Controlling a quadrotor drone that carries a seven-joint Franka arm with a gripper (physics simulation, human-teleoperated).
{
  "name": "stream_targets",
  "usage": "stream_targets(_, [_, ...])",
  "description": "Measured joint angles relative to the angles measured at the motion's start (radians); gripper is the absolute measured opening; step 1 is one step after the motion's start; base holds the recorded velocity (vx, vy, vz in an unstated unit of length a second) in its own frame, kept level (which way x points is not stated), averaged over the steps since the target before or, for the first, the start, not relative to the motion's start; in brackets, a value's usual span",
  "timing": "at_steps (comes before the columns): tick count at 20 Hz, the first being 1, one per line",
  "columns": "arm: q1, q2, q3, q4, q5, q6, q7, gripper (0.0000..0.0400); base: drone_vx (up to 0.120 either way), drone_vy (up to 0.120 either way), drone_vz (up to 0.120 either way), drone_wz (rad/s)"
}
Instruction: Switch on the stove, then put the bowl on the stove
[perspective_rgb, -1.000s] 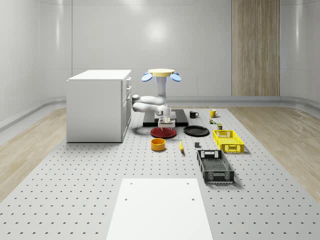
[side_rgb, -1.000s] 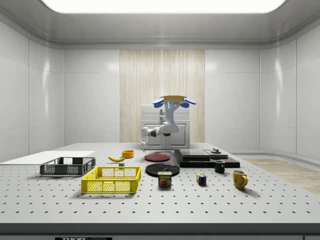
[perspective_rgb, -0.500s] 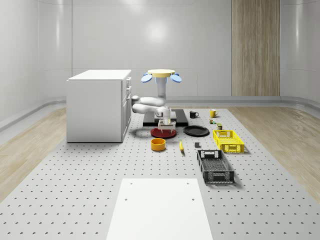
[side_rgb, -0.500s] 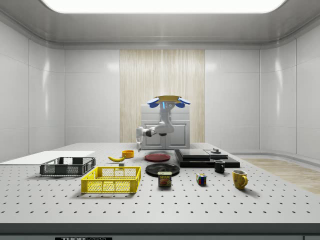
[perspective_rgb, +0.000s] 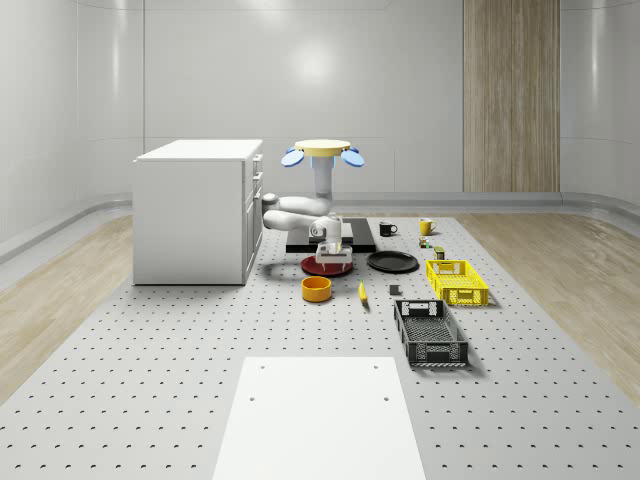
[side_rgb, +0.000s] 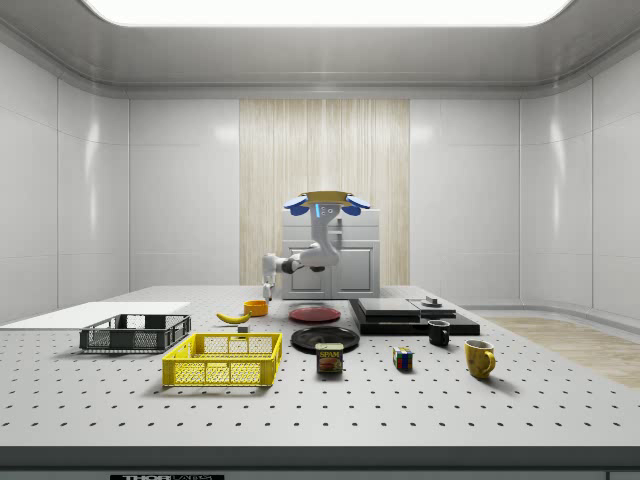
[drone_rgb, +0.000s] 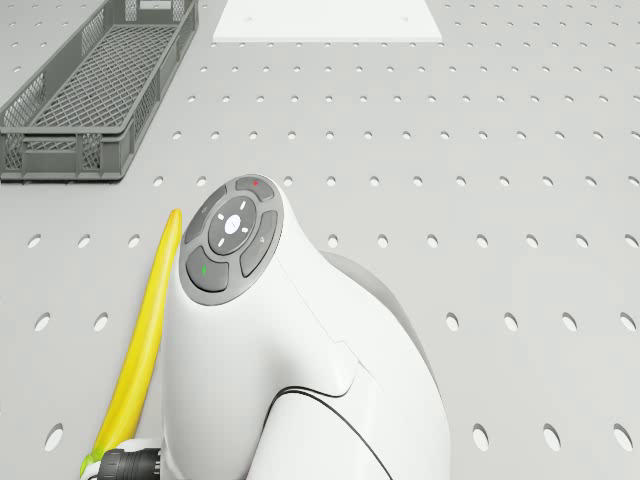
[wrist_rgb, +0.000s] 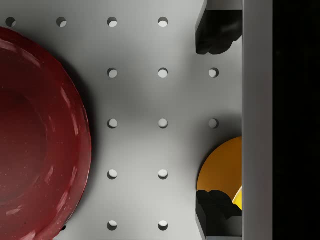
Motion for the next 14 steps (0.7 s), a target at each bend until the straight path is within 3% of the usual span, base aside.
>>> stream_targets(14, [-0.001, -0.005, 0.001, 0.000, 0.002, 0.004, 0.001, 0.0400, 0.120, 0.000, 0.000, 0.000])
